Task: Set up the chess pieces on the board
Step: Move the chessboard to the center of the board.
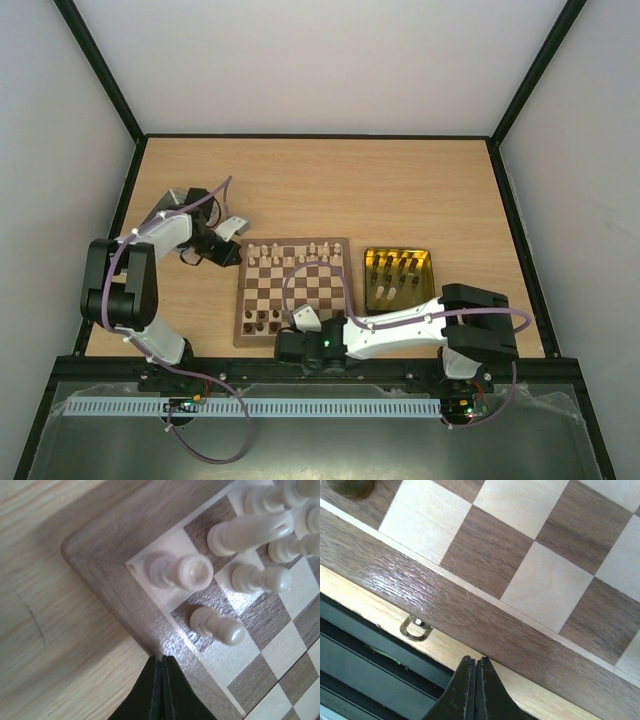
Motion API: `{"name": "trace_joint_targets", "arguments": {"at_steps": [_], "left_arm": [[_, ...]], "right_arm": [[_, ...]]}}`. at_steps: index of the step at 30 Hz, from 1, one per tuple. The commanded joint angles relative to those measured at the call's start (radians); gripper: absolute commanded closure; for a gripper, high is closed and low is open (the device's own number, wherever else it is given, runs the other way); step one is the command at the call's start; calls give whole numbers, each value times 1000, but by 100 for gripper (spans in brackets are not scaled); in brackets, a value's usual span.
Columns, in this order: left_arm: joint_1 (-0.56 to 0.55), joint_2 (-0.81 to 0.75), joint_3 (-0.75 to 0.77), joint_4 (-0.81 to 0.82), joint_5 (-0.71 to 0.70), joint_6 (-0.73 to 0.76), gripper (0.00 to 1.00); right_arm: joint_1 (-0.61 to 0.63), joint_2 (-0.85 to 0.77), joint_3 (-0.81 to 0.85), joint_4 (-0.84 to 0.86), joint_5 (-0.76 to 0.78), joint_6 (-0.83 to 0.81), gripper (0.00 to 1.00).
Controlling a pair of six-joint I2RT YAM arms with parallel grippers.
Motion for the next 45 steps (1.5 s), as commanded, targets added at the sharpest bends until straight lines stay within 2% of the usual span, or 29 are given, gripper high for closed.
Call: {"name": "trace_joint_targets", "arguments": {"at_steps": [1, 10, 27, 45], "left_arm": [[-15, 45, 57, 14, 5, -30, 98], [-45, 110, 143, 33, -7, -76, 97], [-43, 50, 102, 62, -247, -79, 98], [-45, 121, 86, 91, -232, -97, 97]], "right_arm": [[-34, 16, 31, 19, 55, -33, 98], [-76, 42, 53, 47, 52, -62, 98], [-81, 20, 20, 58, 22, -68, 98], [-81, 44, -13, 111, -32, -68, 98]]}}
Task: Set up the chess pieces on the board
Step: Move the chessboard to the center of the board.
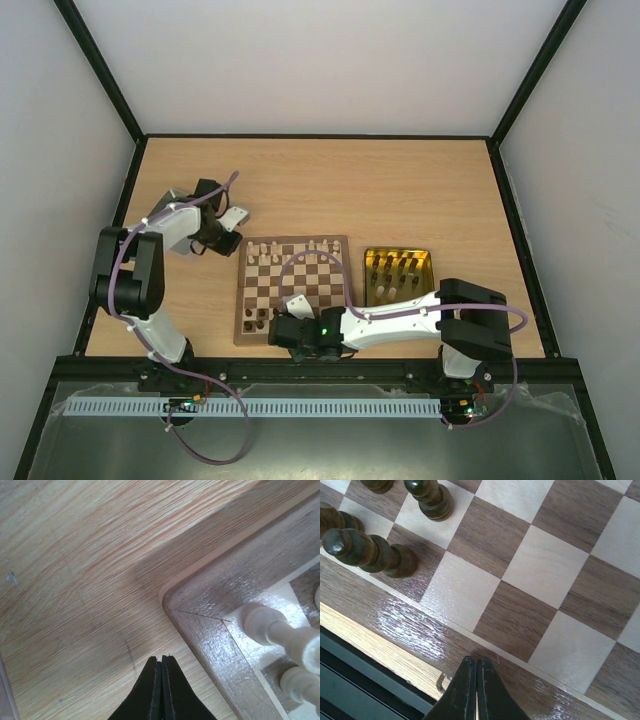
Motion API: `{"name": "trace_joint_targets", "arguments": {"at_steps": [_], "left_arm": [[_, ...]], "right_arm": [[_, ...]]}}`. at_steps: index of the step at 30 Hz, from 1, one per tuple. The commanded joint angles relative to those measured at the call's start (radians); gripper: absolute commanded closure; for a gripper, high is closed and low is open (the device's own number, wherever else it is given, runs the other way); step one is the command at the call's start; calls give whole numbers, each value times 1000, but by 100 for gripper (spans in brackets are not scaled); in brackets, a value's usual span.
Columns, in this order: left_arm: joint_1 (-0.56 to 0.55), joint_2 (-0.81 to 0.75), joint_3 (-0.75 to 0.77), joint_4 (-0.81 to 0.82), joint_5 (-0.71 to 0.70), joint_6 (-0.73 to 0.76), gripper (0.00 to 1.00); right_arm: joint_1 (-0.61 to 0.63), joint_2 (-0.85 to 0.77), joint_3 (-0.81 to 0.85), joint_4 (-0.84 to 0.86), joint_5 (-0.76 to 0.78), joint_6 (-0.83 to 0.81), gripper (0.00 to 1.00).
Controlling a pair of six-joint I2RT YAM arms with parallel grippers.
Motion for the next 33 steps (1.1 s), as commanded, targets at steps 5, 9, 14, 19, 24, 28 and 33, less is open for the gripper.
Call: {"name": "trace_joint_targets", "arguments": {"at_steps": [5, 9, 14, 19, 24, 28, 33], "left_arm": [[-2, 61, 1, 15, 30, -21, 98], [-2, 78, 10, 16, 44, -25, 98], [-4, 83, 8, 18, 48, -27, 97], [-4, 78, 3, 20, 52, -35, 98], [-4, 65, -1, 10, 58, -38, 98], [-5, 58, 1, -2, 72, -40, 98], [-10, 57, 2, -14, 75, -37, 97]], "right_arm": [[-3, 17, -51, 0, -48, -1, 98], [-3, 14, -65, 1, -57, -2, 98], [5, -23, -72, -10, -49, 3, 98], [22, -86, -42, -79, -22, 9, 98], [50, -114, -20, -144, -12, 20, 98], [64, -103, -48, -128, -33, 29, 98], [69, -72, -64, -88, -43, 30, 98]]}}
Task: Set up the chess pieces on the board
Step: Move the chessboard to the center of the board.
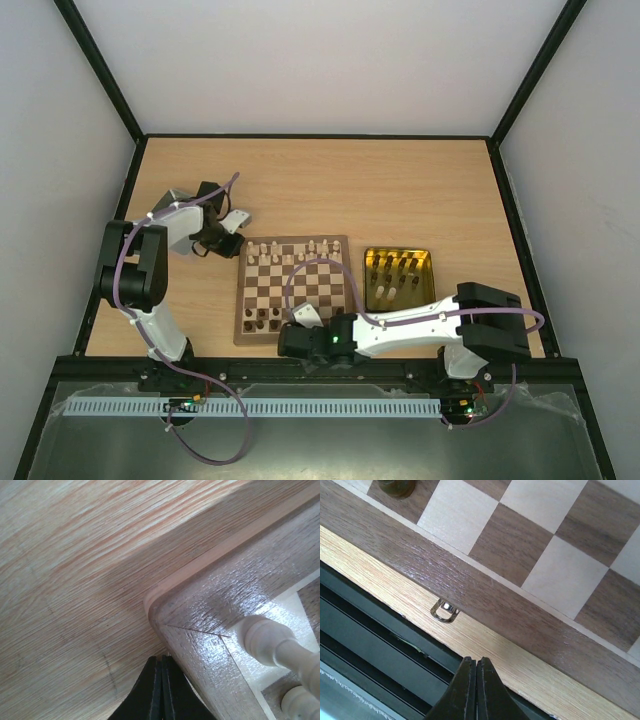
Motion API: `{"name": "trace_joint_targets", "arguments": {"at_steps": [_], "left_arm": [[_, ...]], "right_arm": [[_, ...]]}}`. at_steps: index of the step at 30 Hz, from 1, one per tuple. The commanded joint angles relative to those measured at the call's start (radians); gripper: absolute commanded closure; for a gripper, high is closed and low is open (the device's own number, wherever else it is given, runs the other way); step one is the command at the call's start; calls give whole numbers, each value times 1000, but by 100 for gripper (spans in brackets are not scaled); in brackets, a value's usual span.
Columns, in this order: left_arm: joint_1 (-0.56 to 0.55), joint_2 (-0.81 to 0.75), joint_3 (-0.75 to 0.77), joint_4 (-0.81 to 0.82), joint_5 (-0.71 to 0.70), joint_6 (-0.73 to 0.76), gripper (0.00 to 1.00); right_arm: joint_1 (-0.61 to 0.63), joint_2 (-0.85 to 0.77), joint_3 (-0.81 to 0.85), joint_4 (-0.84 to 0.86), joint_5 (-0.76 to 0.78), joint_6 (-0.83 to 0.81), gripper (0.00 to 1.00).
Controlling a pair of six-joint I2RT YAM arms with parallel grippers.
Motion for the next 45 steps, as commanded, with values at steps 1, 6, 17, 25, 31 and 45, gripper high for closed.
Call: {"name": "trace_joint_targets", "arguments": {"at_steps": [1, 6, 17, 25, 31, 45], "left_arm": [[-11, -7, 4, -34, 18, -3, 98], [-16, 4, 22, -38, 27, -5, 98], [-38, 44, 84, -49, 38, -9, 98], [-37, 82, 113, -39, 41, -11, 98], [-38, 121, 145, -34, 34, -10, 98], [-38, 209, 267, -58, 21, -14, 97]], "right_arm": [[10, 23, -19, 3, 8, 17, 98], [9, 71, -3, 19, 23, 3, 98], [-45, 79, -34, 58, 44, -16, 98], [-97, 99, -32, 71, 57, -54, 98], [-134, 104, -22, 66, 66, -86, 98], [-224, 125, 15, 50, 79, -158, 98]]}}
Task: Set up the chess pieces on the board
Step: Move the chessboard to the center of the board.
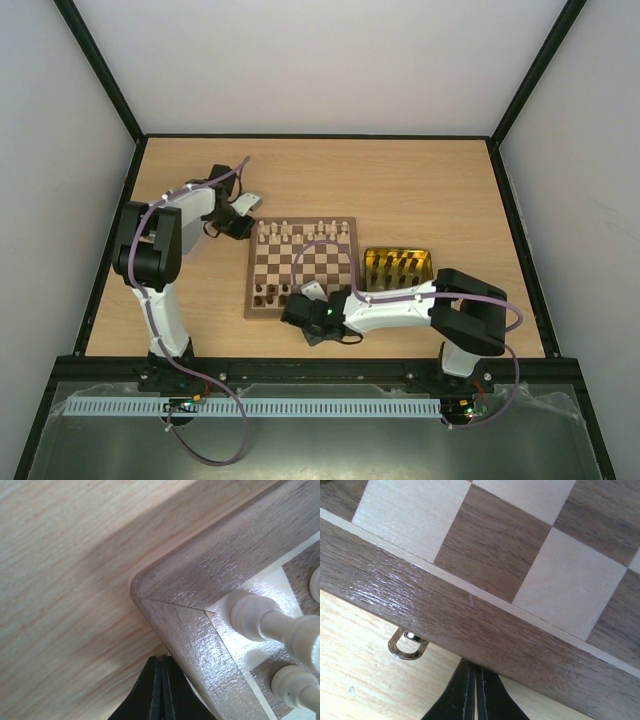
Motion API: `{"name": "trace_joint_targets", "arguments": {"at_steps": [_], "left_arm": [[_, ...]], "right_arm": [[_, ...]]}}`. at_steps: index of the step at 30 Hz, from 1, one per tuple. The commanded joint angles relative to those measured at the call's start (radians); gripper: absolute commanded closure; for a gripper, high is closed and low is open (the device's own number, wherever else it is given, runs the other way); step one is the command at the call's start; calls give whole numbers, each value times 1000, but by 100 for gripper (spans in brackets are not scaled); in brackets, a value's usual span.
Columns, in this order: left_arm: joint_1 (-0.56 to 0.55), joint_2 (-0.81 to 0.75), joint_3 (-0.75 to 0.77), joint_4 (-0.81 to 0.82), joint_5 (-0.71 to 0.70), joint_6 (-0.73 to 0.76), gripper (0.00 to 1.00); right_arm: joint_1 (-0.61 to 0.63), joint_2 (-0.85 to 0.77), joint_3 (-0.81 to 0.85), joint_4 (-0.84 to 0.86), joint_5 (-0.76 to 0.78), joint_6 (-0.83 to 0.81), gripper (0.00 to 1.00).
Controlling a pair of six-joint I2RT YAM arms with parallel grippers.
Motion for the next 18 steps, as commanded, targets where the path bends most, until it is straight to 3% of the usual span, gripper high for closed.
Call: {"name": "trace_joint_targets", "arguments": {"at_steps": [1, 10, 18], "left_arm": [[-5, 41, 47, -30, -6, -10, 98], [-8, 93, 123, -44, -27, -17, 98], [3, 14, 37, -11, -58, -11, 98]], "right_arm": [[-28, 24, 37, -14, 53, -40, 98], [-50, 35, 54, -24, 60, -60, 98], [-50, -32, 72, -80, 89, -52, 98]]}}
